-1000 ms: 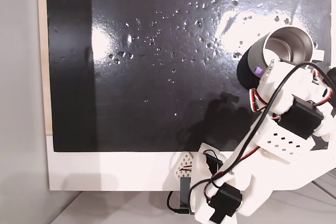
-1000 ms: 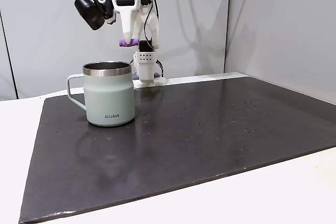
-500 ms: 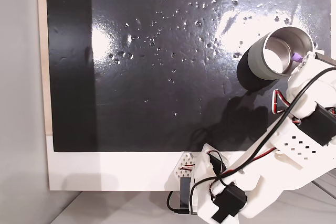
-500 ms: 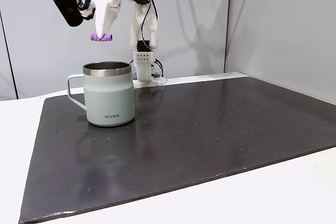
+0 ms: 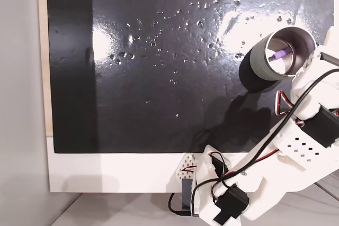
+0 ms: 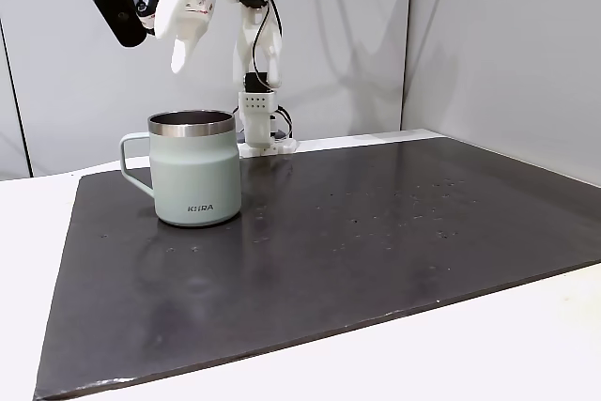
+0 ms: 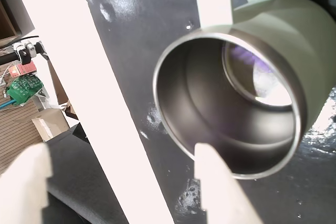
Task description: Grasp a pengrip and put it in the cup.
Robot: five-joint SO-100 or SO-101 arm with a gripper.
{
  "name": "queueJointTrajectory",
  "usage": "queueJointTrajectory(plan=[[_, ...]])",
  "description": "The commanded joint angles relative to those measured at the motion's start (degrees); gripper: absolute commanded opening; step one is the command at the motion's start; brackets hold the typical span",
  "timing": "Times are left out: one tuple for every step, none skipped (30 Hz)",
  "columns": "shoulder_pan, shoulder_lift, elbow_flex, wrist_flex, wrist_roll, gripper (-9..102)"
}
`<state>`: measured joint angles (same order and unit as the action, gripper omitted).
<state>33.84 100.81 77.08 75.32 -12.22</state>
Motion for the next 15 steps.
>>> queueJointTrajectory(plan=[[0.6, 2.1, -0.4, -1.5, 0.6, 35], [0.5, 2.2, -0.2, -1.5, 0.6, 35], [0.4, 2.5, 0.0, -1.5, 0.6, 35], [0.4, 2.6, 0.3, -1.5, 0.6, 35], [0.3, 2.8, 0.5, -1.5, 0.6, 35], [0.2, 3.1, 0.8, -1.5, 0.6, 35], [0.0, 3.3, 1.1, -1.5, 0.6, 35], [-0.1, 3.5, 1.3, -1.5, 0.6, 35], [-0.2, 3.7, 1.5, -1.5, 0.6, 35], [-0.3, 3.9, 1.7, -1.5, 0.6, 35], [-0.4, 4.0, 1.8, -1.5, 0.6, 35], [-0.4, 4.0, 1.8, -1.5, 0.6, 35], [-0.4, 4.1, 1.9, -1.5, 0.6, 35], [-0.4, 4.1, 1.9, -1.5, 0.6, 35], [-0.4, 4.1, 1.9, -1.5, 0.6, 35]])
